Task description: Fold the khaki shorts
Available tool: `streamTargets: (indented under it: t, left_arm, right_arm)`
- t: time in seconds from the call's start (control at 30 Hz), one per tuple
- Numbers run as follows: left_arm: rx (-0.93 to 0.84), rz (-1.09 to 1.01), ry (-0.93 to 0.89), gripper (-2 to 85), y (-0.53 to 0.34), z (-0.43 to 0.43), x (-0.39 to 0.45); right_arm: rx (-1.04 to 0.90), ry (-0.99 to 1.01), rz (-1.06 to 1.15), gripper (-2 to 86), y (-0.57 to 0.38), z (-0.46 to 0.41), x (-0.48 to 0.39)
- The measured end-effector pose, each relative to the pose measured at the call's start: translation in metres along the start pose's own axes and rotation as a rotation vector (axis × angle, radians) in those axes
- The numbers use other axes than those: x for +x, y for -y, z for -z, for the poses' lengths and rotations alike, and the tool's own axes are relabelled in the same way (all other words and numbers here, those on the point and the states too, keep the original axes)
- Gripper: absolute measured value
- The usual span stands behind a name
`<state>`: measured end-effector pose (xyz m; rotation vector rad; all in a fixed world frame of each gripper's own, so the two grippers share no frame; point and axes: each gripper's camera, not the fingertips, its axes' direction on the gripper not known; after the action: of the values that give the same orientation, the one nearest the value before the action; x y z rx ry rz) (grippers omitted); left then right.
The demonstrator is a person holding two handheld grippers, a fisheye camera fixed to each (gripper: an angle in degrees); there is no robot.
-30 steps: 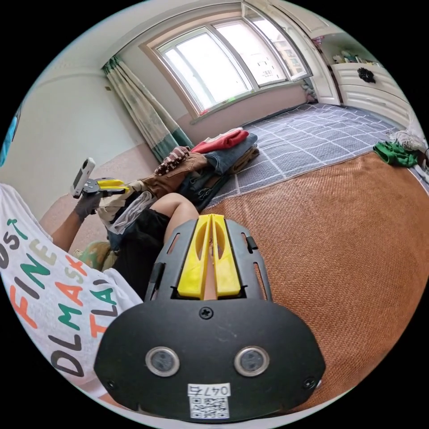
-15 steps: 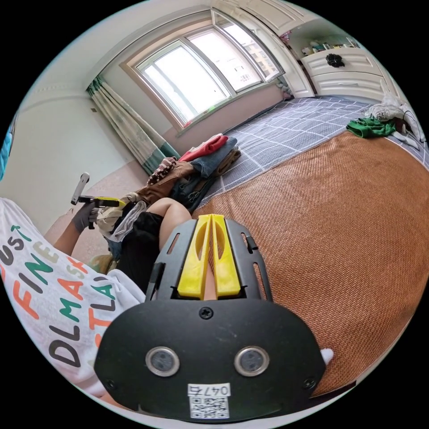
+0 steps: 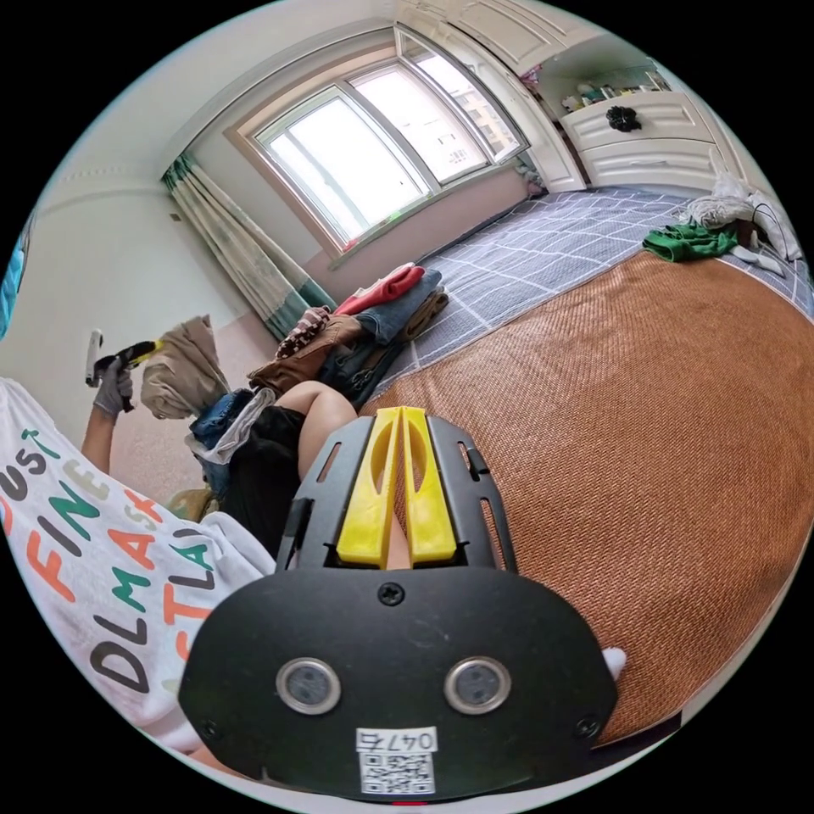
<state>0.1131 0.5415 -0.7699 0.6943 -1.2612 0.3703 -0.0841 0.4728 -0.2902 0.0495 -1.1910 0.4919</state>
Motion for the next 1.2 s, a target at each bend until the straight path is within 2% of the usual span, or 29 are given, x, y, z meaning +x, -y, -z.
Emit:
streamTargets:
  t: [0.1,0.23,0.3,0.37,0.4,0.47,0.53,0.6,0.67,0.77,0.83,0.9,0.97,1.07,1.2]
  left_arm:
    - [0.119,-0.043,-0.258,0.5,0.021,0.030,0.028]
    - [0.168,-0.157,-0.690,0.4,0.059,-0.015,0.119]
    - [0.142,-0.187,-0.894,0.4,0.072,-0.065,0.176]
    - [0.079,-0.150,-1.179,0.3,0.080,-0.153,0.258]
    - [0.059,-0.123,-1.252,0.3,0.080,-0.179,0.280]
    - [-0.042,0.041,-1.512,0.2,0.065,-0.293,0.372]
    - [-0.120,0.172,-1.619,0.2,0.041,-0.381,0.443]
    - [-0.199,0.268,-1.598,0.3,0.007,-0.466,0.504]
    - [-0.341,0.242,-1.370,0.6,-0.038,-0.563,0.566]
    - [-0.488,0.173,-1.079,0.5,-0.081,-0.632,0.603]
    - [-0.461,0.164,-1.069,0.0,-0.075,-0.633,0.605]
    - [-0.407,0.033,-0.988,0.2,-0.045,-0.610,0.618]
    - [-0.327,-0.255,-0.959,0.0,-0.006,-0.567,0.659]
    - [-0.293,-0.526,-0.943,-0.7,-0.001,-0.533,0.720]
    - [-0.333,-0.580,-1.003,-0.9,-0.053,-0.533,0.776]
  right_arm:
    - [0.009,0.003,0.001,-1.1,-0.010,0.003,-0.001]
    - [0.069,-0.028,-0.007,-1.1,-0.027,0.024,-0.005]
    - [0.109,-0.086,-0.012,-1.2,-0.037,0.044,-0.007]
    - [0.172,-0.198,-0.027,-1.2,-0.051,0.072,-0.010]
    - [0.226,-0.292,-0.049,-1.2,-0.061,0.095,-0.012]
    - [0.302,-0.419,-0.092,-1.3,-0.079,0.133,-0.013]
    - [0.355,-0.524,-0.137,-1.3,-0.101,0.180,-0.012]
    - [0.350,-0.567,-0.171,-1.3,-0.116,0.209,-0.010]
    - [0.341,-0.602,-0.200,-1.2,-0.133,0.230,-0.010]
    - [0.311,-0.632,-0.240,-1.2,-0.160,0.247,-0.011]
    - [0.271,-0.634,-0.273,-1.0,-0.176,0.243,-0.008]
    - [0.238,-0.614,-0.292,-0.6,-0.181,0.233,-0.001]
    - [0.204,-0.572,-0.296,-0.3,-0.175,0.221,0.009]
    - [0.160,-0.550,-0.256,0.0,-0.150,0.198,0.021]
    - [0.128,-0.475,-0.283,0.4,-0.110,0.168,0.046]
